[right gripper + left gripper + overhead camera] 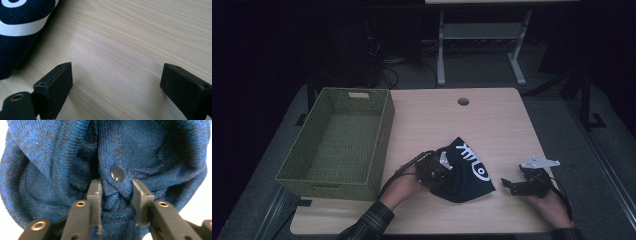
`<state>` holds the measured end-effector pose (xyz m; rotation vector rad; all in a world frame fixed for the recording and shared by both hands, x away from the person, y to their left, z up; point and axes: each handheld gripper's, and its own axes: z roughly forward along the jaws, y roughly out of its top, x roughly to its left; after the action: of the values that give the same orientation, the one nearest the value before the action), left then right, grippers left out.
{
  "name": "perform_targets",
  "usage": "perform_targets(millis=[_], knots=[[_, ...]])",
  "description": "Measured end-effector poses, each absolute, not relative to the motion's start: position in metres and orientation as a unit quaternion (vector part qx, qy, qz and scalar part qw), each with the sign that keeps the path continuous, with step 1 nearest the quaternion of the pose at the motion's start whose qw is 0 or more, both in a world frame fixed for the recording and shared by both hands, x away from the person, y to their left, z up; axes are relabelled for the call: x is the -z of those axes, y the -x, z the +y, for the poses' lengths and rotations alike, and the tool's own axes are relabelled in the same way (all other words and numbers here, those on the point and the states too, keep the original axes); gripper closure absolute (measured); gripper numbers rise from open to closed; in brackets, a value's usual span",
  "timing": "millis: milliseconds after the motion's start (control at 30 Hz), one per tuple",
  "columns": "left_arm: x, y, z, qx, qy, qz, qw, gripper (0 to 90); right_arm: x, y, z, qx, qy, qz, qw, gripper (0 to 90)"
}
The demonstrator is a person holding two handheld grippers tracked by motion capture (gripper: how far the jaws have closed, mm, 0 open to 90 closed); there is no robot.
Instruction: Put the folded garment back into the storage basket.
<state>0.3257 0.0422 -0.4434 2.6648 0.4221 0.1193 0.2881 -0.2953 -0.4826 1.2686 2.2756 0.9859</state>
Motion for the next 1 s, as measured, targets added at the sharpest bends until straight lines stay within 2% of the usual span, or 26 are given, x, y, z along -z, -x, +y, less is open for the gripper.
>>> perform_targets(millis=[233,1000], knots=[[0.442,-0.329,0.043,-0.036,-0.961,0.162,0.219,69.9,0.483,-0.288,-0.295,-0.348,-0.449,0.804,0.177,10.4],[0.404,-0.331,0.047,-0.016,-0.949,0.173,0.263,70.5,0.483,-0.288,-0.296,-0.348,-0.448,0.805,0.177,10.5]])
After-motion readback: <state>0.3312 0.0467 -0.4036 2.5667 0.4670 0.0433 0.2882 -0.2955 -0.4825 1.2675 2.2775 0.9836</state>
